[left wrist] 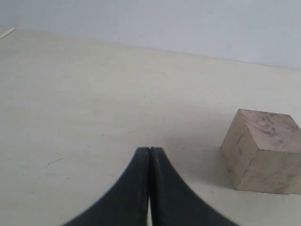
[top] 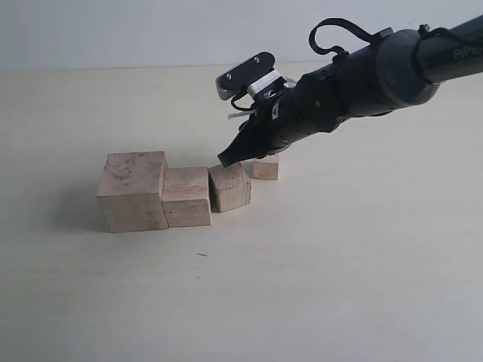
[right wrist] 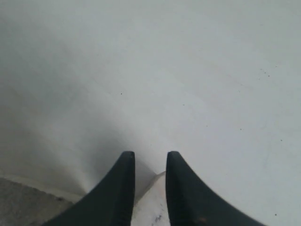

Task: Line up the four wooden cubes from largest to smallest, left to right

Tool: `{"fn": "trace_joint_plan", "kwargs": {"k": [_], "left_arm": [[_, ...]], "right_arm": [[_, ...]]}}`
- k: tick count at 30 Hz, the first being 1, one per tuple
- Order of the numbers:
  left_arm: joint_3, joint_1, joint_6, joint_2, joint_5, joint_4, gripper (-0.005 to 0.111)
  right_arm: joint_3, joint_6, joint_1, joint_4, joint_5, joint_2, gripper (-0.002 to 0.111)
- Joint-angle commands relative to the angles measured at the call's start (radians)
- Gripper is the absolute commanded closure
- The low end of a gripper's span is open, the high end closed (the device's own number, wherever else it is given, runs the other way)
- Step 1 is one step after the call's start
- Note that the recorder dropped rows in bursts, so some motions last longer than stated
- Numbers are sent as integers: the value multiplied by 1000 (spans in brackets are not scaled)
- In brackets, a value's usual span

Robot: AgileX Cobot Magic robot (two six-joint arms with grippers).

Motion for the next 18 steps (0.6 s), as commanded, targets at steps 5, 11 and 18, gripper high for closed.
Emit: {"fn": "trace_joint_plan", "kwargs": {"k": [5, 11, 18], "left_arm": [[0, -6, 3, -6, -9, 2, 107], [0, -6, 3, -6, -9, 2, 107], [0, -6, 3, -6, -9, 2, 107]], "right_arm": [[-6, 0, 15, 33, 12, 1, 84], [-6, -7, 48, 33, 21, 1, 84], [-6, -7, 48, 33, 73, 1, 84]]}}
